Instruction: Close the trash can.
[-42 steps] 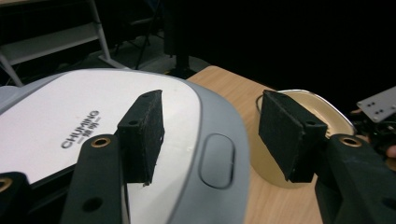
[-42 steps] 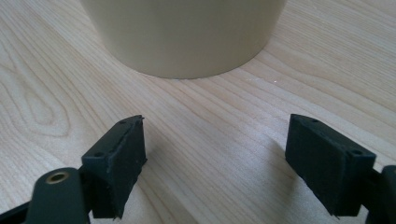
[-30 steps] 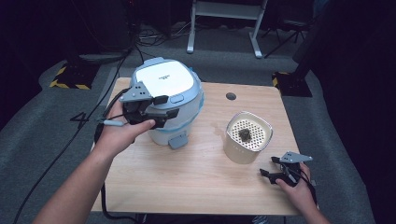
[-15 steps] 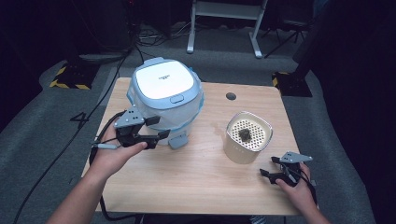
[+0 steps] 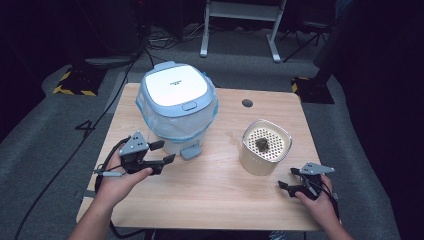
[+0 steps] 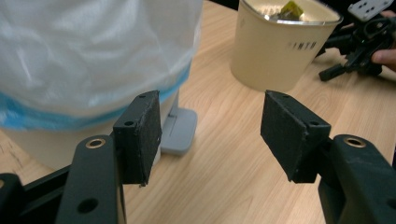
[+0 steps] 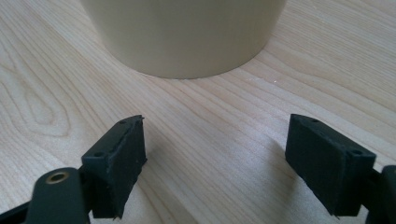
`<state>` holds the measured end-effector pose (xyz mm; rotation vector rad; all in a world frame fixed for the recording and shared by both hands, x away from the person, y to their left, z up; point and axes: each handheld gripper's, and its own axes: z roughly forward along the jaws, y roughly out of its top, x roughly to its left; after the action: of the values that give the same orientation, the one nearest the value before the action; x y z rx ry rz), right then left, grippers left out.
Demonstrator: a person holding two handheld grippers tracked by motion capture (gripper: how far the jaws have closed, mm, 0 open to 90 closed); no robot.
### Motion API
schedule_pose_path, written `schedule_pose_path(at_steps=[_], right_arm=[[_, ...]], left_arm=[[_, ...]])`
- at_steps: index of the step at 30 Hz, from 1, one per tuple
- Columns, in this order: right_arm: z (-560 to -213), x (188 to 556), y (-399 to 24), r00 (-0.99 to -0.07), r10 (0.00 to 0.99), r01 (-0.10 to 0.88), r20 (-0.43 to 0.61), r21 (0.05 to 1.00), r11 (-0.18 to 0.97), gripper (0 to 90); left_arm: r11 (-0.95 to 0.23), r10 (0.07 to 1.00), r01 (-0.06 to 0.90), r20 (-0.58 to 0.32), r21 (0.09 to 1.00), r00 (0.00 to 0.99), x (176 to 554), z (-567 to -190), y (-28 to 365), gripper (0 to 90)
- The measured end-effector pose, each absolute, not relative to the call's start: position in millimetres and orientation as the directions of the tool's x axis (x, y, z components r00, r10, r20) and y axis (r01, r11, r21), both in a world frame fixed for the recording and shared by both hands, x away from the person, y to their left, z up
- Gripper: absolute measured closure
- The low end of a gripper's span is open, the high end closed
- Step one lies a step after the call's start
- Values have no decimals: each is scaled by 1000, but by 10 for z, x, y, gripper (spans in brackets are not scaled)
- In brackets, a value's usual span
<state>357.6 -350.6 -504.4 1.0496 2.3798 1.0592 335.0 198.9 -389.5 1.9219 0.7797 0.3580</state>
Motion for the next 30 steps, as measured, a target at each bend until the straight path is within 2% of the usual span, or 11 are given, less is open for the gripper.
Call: schedule_pose_path(at_steps=[17,30], right_arm=[[-5044,3576,-3506,-673,739,493,-3,744,452,205],[-5044,3575,-3506,-673,740,492,-4,744,452,205]], left_arm=[[-375,695,460,-84,805,714,3315,-4520,1952,377],[-427,710,538,-98,727,697,3356,-4791,1939,355]])
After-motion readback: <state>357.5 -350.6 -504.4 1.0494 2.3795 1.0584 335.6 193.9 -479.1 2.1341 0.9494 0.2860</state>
